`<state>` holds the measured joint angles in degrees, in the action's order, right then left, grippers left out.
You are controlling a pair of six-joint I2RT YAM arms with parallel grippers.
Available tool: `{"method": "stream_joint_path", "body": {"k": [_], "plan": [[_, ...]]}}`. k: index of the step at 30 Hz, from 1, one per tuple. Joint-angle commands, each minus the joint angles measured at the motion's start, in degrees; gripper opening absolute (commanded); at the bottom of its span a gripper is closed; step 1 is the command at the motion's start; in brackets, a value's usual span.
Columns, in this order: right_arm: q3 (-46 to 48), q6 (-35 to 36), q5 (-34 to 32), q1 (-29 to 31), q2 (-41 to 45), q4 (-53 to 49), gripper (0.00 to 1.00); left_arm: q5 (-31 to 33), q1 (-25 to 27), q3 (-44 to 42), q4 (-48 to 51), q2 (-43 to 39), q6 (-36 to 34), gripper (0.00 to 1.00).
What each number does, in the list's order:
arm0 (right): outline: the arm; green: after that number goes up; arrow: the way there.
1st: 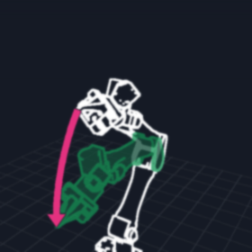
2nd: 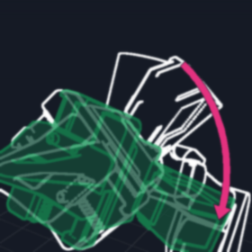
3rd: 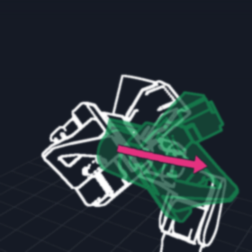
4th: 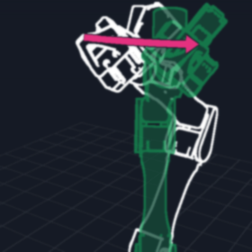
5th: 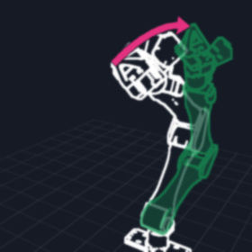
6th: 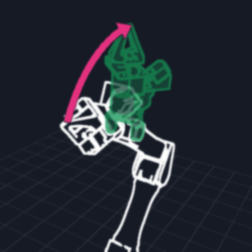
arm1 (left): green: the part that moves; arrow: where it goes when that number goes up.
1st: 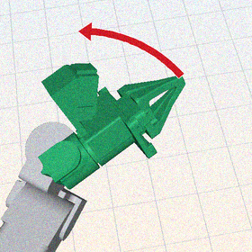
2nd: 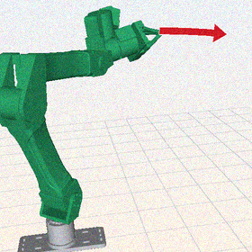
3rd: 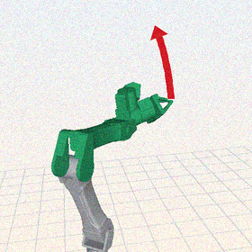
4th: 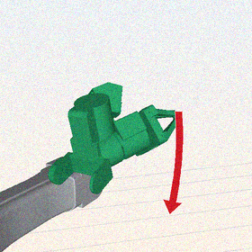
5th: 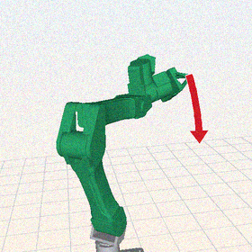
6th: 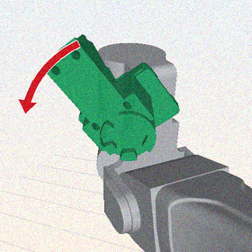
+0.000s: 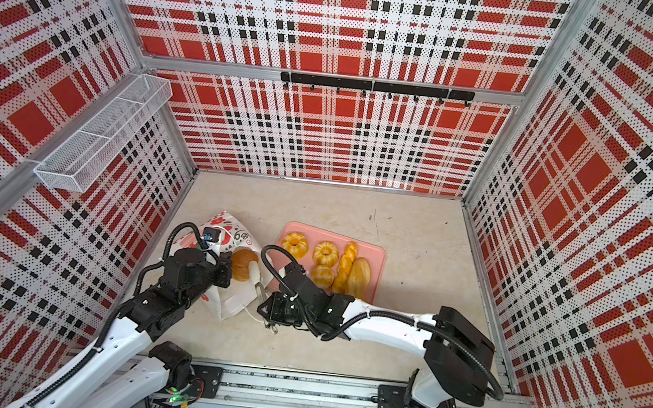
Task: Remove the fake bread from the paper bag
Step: 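Pinch the round bun inside the bag with the tongs, then pull the brown round bun out with the tongs and release it on the tray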
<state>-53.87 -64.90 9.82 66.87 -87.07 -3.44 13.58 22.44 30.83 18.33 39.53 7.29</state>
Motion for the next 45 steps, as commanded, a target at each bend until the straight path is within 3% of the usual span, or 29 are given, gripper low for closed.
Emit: {"method": "stream_joint_path", "body": {"k": [1, 5, 14, 18, 22, 32, 45], "plan": [[0.3, 2.7, -2.2, 1.4, 3.5, -3.0, 0.0, 6.9, 0.3, 2.6, -1.9, -0.2, 1.8, 0.0], [-0.4, 3.2, -3.1, 3.8, 6.6, -8.7, 0.0, 11.9, -0.2, 4.0, -2.4, -0.5, 0.4, 0.0], [-1.1, 3.8, -11.5, 6.7, 20.7, -23.3, 0.0, 8.2, -4.7, 5.8, -3.4, 2.6, -2.5, 0.0], [-1.8, 5.0, -14.5, 4.8, 24.0, -28.6, 0.0, 7.6, -4.6, 4.7, -3.6, 1.7, -2.2, 0.0], [0.6, 5.2, -12.9, 0.6, 25.8, -27.7, 0.0, 7.1, -4.7, 3.8, -2.7, 0.2, -1.5, 0.0], [3.9, 6.0, -9.4, -7.1, 19.6, -22.6, 0.0, 4.7, -4.7, 2.2, 1.9, -5.4, 0.0, 0.0], [2.1, 5.7, -4.0, -8.8, 5.9, -13.0, 0.0, 3.7, -4.7, 2.6, 6.5, -10.1, -1.7, 0.0]]}}
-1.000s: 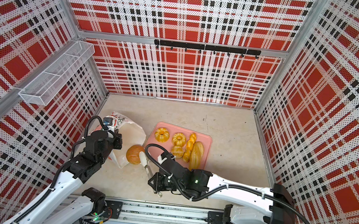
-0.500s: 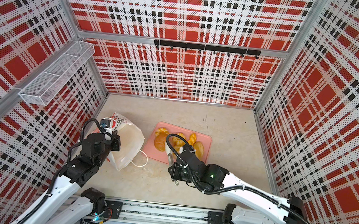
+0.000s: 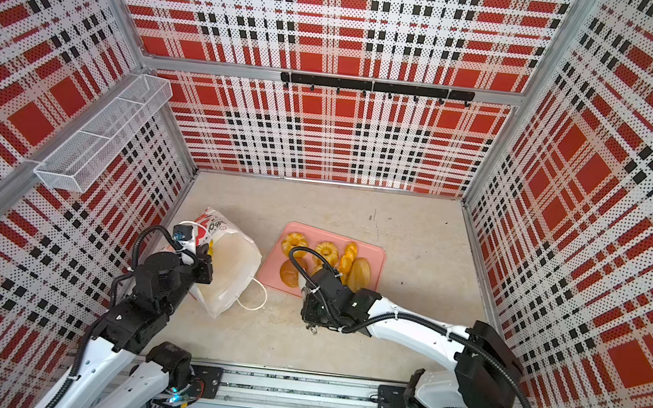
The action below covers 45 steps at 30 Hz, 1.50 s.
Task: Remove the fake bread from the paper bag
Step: 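Pull the brown round bun out with the tongs and release it on the tray, then draw the tongs back and swing them into the bag mouth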
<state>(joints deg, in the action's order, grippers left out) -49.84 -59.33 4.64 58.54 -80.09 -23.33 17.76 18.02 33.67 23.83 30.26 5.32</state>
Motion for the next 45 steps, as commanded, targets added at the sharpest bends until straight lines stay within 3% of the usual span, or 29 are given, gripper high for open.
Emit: {"method": "stream_joint_path", "body": {"k": [1, 15, 19, 25, 34, 40, 45], "plan": [[-1.8, -0.1, 1.6, -0.8, -1.8, 8.1, 0.0, -0.5, -0.3, -0.4, 1.0, -0.9, 0.2, 0.0], [-2.5, -1.3, 4.1, -5.3, -7.0, 13.5, 0.0, -1.6, -0.2, -1.5, 1.8, -2.4, 0.5, 0.0], [-1.7, -0.9, 4.8, -5.3, -5.4, 12.8, 0.3, -2.0, -0.2, -1.1, 2.8, -2.5, -0.1, 0.0], [0.4, -1.0, 5.2, -5.3, -0.6, 11.4, 0.39, -3.0, -0.2, -1.9, 2.6, -2.8, 1.3, 0.0], [0.3, 1.4, 5.8, -5.3, 8.3, 4.5, 0.41, -6.4, 0.2, -1.5, 2.7, -3.0, -0.4, 0.0], [0.1, 4.3, 7.7, -5.2, 19.2, -0.9, 0.34, -14.3, 0.2, -1.0, 4.7, -2.5, -5.7, 0.0], [0.4, 4.8, 13.1, -2.1, 27.6, -2.4, 0.3, -15.1, 0.2, -0.3, 7.5, -2.2, -8.9, 0.0]]}}
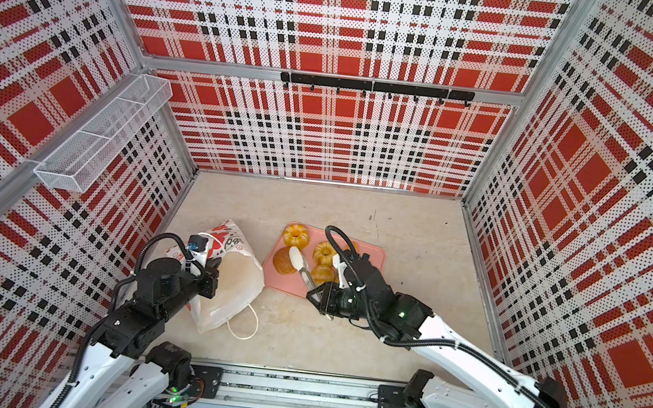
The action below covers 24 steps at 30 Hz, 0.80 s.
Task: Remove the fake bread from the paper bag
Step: 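Draw the tongs back and swing them into the bag mouth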
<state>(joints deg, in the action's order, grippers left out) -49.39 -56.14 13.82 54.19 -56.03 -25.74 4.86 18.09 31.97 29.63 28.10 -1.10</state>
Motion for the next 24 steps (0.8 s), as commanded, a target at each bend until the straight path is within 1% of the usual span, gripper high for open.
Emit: {"method": "stream_joint_path", "body": {"k": [1, 3, 5, 8, 11, 17, 21, 24], "plan": [[-0.4, 1.4, 3.0, 4.3, 4.8, -0.6, 0.29, -2.4, 0.1, 1.4, 1.9, 0.0, -3.1, 0.0], [-1.0, 0.6, 1.6, 8.7, 6.1, -0.9, 0.29, -2.4, 0.1, 1.1, 2.0, 0.0, -3.9, 0.0], [-0.8, -0.6, 0.5, 12.8, 6.0, 1.0, 0.29, -2.9, 0.1, 0.7, 1.7, -0.1, -4.6, 0.0], [0.5, -3.0, 0.1, 17.7, 3.1, 7.7, 0.3, -3.4, 0.1, 0.1, 0.6, 0.0, -4.6, 0.0], [2.0, -5.6, 0.8, 20.1, -2.1, 16.6, 0.3, -3.7, 0.1, -0.5, -1.0, -0.1, -3.2, 0.0], [2.6, -9.9, 0.4, 20.1, -14.5, 30.5, 0.34, -3.9, 0.2, -1.4, -3.4, -0.6, -1.6, 0.0], [-1.0, -11.4, 0.0, 18.4, -23.2, 35.0, 0.36, -3.5, 0.2, -1.8, -4.4, -0.7, -0.7, 0.0], [-4.3, -11.8, -0.7, 16.8, -28.4, 35.1, 0.38, -3.0, 0.3, -1.9, -4.8, -0.5, -0.5, 0.0]]}}
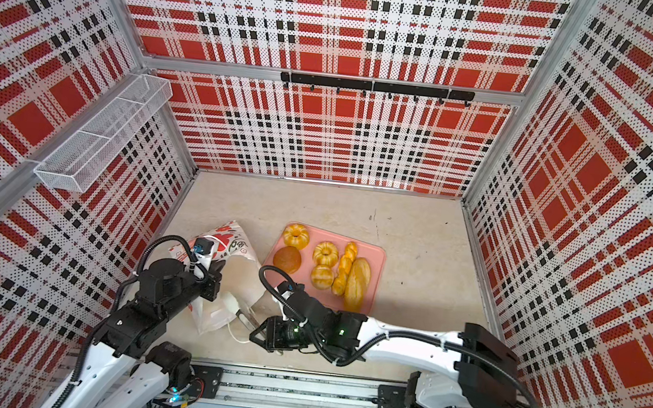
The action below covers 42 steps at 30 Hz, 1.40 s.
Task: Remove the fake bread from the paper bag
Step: 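Draw the tongs back and swing them into the bag mouth, then pinch a yellow bread inside the bag with the right gripper's tongs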
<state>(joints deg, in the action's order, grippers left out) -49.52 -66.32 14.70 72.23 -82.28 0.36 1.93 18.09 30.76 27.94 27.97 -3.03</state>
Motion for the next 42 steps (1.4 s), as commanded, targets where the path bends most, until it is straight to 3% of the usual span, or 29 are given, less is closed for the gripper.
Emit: {"method": "stream_joint_path", "body": {"k": [1, 9, 17, 23, 31, 34, 38, 42], "plan": [[-4.9, -2.1, -1.5, -1.8, -3.6, 10.3, 0.38, 0.1, 0.3, -0.7, -3.2, -0.4, 1.4, 0.0], [-9.3, -8.8, -0.2, -7.0, -15.8, 21.5, 0.44, 0.3, 0.7, -1.4, -4.2, -0.7, 1.9, 0.0], [-15.7, -15.5, 3.1, -9.0, -28.2, 30.9, 0.43, 0.6, 1.7, -1.6, -4.3, -0.8, 2.5, 0.0], [-20.2, -16.6, 3.7, -9.3, -33.0, 31.8, 0.41, 1.6, 2.9, -1.9, -4.2, -1.1, 2.2, 0.0], [-21.7, -16.6, 3.4, -10.3, -36.1, 34.5, 0.27, 2.4, 3.4, -1.8, -4.3, -0.9, 2.6, 0.0], [-22.3, -13.9, 3.1, -10.7, -35.3, 32.7, 0.14, 3.6, 3.8, -1.8, -4.4, -0.7, 3.4, 0.0], [-20.7, -9.5, 2.8, -10.7, -31.3, 28.1, 0.0, 6.8, 4.5, -1.7, -5.2, -0.5, 5.3, 0.0], [-15.8, -5.6, -0.7, -9.1, -23.8, 22.7, 0.0, 9.0, 5.3, -1.9, -7.8, 0.3, 6.4, 0.0]]}}
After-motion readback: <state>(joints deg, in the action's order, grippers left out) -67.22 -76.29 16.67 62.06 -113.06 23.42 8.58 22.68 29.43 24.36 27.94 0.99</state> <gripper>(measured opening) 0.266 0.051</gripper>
